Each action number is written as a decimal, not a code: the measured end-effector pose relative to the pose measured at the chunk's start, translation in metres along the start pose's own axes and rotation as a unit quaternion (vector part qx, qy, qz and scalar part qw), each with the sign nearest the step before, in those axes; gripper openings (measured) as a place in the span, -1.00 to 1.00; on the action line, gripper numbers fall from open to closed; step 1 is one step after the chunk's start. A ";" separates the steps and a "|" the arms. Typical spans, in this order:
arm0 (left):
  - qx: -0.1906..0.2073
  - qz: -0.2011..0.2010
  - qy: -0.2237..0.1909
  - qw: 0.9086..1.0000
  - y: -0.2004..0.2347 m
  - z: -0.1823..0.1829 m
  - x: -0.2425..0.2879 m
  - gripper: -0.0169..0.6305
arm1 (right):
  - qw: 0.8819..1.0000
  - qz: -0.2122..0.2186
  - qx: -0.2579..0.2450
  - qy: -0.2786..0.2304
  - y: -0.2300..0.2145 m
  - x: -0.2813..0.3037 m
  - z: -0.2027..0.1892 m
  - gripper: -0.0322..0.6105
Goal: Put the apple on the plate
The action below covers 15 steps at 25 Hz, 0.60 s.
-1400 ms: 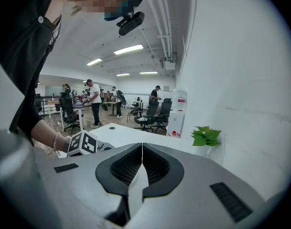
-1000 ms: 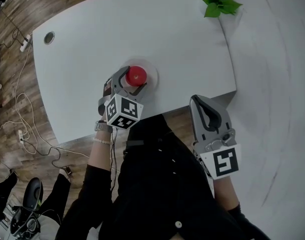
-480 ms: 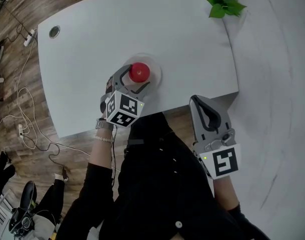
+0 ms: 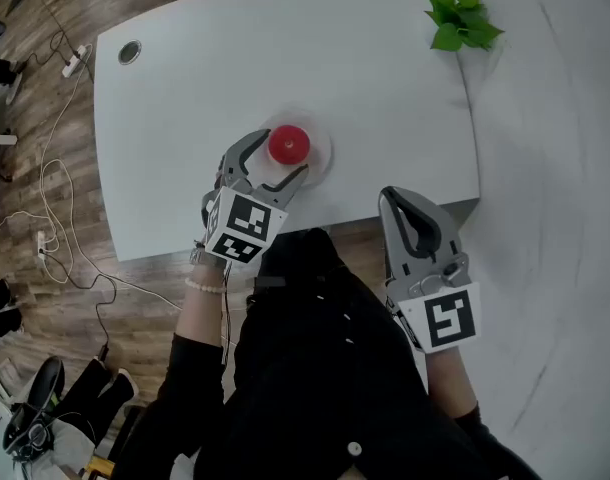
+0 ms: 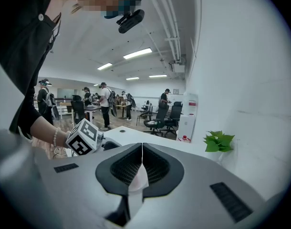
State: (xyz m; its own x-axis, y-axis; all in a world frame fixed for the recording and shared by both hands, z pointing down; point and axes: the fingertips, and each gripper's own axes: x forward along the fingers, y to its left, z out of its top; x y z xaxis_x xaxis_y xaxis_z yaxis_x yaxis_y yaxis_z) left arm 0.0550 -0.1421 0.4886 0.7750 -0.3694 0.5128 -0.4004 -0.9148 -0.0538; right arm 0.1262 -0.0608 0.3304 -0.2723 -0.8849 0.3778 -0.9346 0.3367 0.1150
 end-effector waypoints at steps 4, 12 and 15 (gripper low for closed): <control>-0.011 0.036 -0.031 0.999 0.012 0.021 -0.019 -0.22 | 1.000 0.012 -0.004 -0.009 0.000 0.005 0.005 -0.77; 0.008 0.111 -0.087 0.990 0.035 0.080 -0.067 -0.75 | 0.999 0.024 -0.014 -0.047 -0.005 0.011 0.024 -0.77; 0.008 0.133 -0.097 0.986 0.036 0.093 -0.085 -0.81 | 0.998 0.034 -0.022 -0.056 -0.002 0.012 0.031 -0.77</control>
State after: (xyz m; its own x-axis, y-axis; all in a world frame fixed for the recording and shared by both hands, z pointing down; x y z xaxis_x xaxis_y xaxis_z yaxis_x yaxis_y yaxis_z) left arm 0.0202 -0.1584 0.3628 0.7234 -0.6196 0.3045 -0.5959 -0.7831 -0.1778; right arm 0.1173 -0.0823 0.3060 -0.3602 -0.8897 0.2807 -0.9032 0.4078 0.1336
